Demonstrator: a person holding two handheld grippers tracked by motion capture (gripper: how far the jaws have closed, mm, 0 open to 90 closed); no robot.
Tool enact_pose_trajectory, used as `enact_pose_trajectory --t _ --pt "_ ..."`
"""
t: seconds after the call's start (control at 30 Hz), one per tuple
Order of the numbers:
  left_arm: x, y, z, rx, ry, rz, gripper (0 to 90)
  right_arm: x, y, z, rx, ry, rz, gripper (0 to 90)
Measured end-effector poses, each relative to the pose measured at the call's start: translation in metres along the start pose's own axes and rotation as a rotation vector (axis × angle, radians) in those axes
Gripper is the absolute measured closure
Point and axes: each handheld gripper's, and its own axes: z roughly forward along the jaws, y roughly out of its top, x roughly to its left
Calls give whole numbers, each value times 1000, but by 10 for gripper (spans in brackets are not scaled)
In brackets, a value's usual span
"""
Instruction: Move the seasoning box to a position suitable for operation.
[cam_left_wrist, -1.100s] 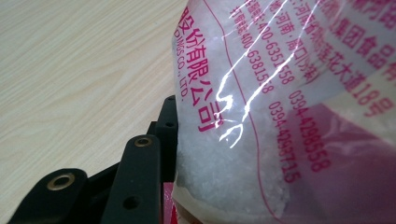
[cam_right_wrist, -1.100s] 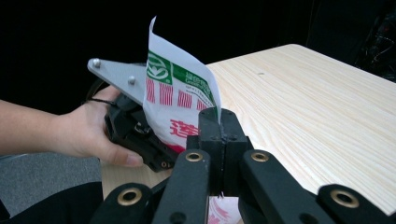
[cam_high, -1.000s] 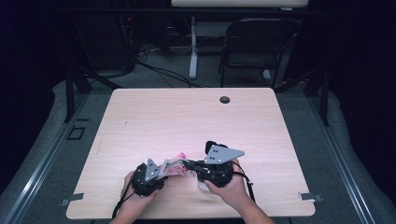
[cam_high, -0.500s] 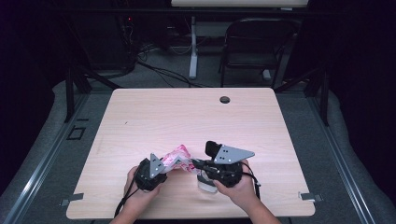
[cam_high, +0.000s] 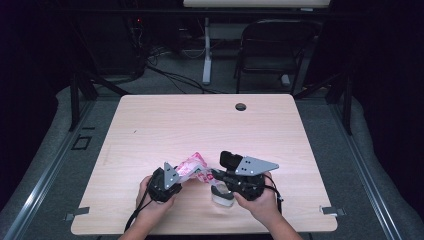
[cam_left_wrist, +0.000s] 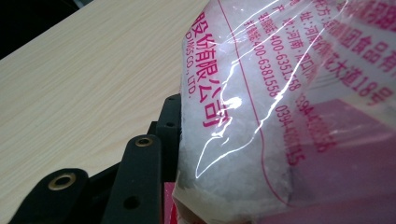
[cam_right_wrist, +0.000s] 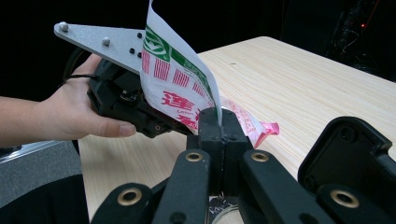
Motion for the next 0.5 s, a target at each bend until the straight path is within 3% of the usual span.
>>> enact_pose_trajectory --t 0.5 --pt "-5 2 0 -9 10 38 636 2 -1 -6 3 -17 -11 900"
